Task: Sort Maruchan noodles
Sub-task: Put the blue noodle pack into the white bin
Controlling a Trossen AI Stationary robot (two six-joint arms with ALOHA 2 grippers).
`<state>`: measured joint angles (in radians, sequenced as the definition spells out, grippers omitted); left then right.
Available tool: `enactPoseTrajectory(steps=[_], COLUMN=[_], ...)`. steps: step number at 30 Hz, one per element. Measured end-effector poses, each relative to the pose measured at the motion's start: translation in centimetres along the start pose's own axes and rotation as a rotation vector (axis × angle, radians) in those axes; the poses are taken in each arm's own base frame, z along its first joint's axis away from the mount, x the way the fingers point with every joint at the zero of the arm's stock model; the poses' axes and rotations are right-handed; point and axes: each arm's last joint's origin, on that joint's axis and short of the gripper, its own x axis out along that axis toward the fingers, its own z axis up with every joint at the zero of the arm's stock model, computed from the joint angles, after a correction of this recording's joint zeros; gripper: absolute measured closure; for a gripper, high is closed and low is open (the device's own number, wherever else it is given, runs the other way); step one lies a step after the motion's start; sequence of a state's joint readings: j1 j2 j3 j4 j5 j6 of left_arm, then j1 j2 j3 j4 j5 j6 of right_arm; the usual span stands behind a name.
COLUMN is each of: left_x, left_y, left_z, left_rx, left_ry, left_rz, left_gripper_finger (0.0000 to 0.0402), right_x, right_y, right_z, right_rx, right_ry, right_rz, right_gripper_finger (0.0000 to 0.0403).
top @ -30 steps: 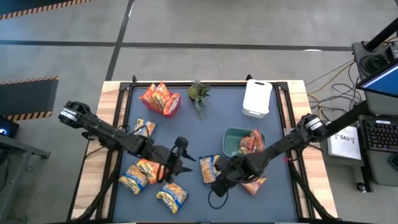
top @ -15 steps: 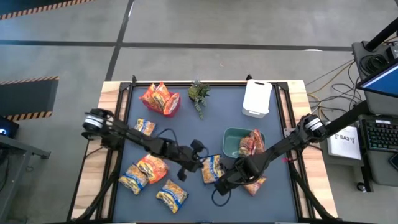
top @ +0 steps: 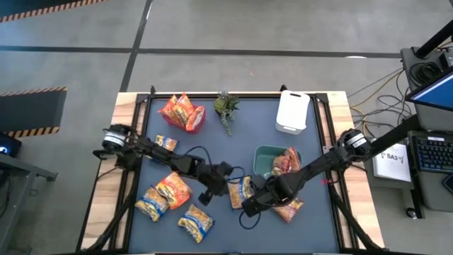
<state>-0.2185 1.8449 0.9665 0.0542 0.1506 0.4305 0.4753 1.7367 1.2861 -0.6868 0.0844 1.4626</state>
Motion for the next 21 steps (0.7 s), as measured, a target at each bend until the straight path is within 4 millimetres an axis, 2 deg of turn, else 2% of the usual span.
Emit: enactPoseTrajectory(steps=[8, 16, 21], left_x=[0.0, 2.2, 2.3], left_y=[0.6, 1.1, 1.2], left_z=[1.1, -1.3, -2.0], left_rx=[0.018, -0.014, -0.038], left_ry=[-0.130, -0.051, 0.006], left_rz=[0.025, -0.005, -0.025], left_gripper_finger=[0.0401, 0.0402, 0.0402], right_x=[0.1, 1.0, 1.6], right_y=[-0.1, -0.7, -1.4], right_z=[0.2, 0.1, 0.0], right_rx=[-0.021, 0.003, 0.048], right_ry=[-0.022, -0.042, -0.065], right_rz=[-0.004, 0.001, -0.008], right_gripper_finger=[0.0086, 0.0083, 0.0083])
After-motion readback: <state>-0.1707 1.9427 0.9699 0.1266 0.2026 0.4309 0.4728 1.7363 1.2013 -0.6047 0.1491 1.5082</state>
